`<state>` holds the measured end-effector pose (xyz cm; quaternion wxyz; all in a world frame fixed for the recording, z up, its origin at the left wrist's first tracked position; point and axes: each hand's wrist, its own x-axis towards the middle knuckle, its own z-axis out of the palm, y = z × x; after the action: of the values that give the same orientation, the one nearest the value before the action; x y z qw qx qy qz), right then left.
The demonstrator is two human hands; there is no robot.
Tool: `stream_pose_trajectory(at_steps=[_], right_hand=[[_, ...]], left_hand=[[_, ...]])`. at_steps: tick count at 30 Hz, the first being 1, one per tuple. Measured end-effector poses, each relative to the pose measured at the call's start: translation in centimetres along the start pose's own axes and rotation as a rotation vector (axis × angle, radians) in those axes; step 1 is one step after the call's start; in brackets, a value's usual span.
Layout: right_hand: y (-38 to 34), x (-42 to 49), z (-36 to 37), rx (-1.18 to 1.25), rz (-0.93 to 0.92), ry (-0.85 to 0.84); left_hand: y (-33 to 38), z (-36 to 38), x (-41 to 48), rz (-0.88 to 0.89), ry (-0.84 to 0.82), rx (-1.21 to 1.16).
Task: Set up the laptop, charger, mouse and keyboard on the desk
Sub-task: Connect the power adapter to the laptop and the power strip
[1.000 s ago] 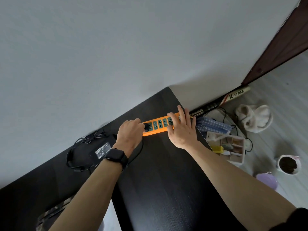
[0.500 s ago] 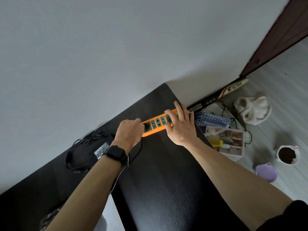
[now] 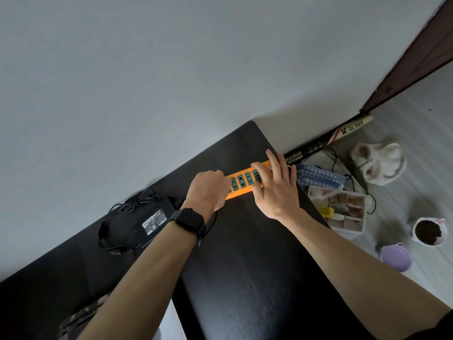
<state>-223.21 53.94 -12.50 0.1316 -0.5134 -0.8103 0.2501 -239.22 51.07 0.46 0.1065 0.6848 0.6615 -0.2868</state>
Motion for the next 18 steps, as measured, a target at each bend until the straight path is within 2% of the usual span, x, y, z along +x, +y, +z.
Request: stream_pose_trajectory(at_steps=[9,18], right_hand=[[-0.3,0.1,0.7,-0.01,-0.008,0.053],[0.0,0.0,0.8,-0.018,-0.01,0.08]], left_hand=[[-0.7,1.0,-0.6,-0.021,0.02,-0.079],[-0.5,1.1,0.0,-0.052,0.049,-0.039]])
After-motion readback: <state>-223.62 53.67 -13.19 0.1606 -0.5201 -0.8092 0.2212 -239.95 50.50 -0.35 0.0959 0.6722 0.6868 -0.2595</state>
